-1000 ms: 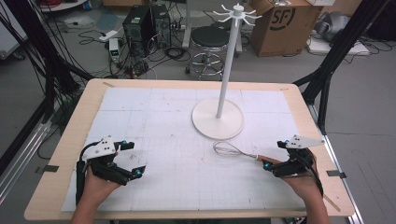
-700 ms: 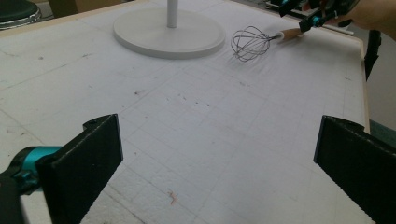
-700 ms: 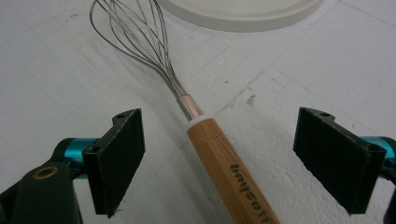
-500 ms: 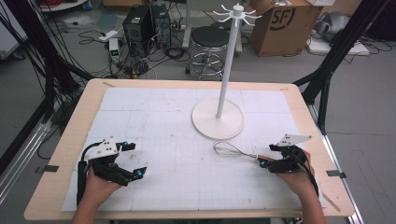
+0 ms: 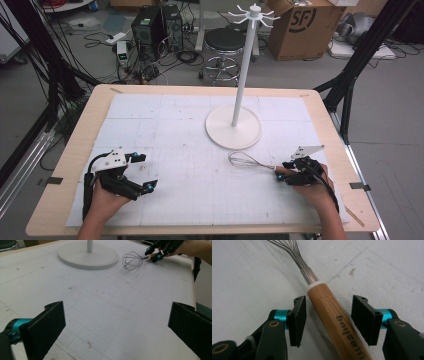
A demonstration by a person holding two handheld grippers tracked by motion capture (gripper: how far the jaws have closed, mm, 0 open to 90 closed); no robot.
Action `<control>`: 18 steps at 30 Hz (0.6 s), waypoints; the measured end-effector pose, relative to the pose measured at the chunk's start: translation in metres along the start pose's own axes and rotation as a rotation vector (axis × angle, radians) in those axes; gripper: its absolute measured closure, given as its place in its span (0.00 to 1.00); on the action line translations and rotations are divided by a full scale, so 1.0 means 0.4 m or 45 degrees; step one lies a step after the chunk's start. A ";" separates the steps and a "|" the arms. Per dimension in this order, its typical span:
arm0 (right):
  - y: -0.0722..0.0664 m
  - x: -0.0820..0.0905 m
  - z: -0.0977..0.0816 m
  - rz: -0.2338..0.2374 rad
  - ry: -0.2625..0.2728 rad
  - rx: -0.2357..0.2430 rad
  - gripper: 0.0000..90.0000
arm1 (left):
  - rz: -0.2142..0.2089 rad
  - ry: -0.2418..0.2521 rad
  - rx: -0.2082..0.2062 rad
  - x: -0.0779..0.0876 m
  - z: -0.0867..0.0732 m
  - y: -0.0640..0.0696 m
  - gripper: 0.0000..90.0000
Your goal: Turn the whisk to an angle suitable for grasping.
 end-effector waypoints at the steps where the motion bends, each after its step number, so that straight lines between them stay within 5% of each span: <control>1: -0.001 0.002 0.000 0.003 -0.004 0.008 0.57 | 0.000 0.000 0.000 0.000 0.000 0.000 0.02; 9: -0.023 0.005 0.002 0.085 -0.023 0.077 0.68 | 0.000 0.004 0.003 -0.001 0.000 0.001 0.02; 18: -0.046 0.004 0.009 0.108 -0.044 0.146 0.78 | -0.001 0.003 0.003 -0.002 0.000 0.001 0.02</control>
Point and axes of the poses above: each handheld gripper's, and its own axes: x roughly backward along the jaws, z roughly out of its top, y roughly to its right, the point moved 4 cm from there along -x, roughly forward along the jaws, and after that the axes turned 4 degrees about -y, right-handed, at the moved point
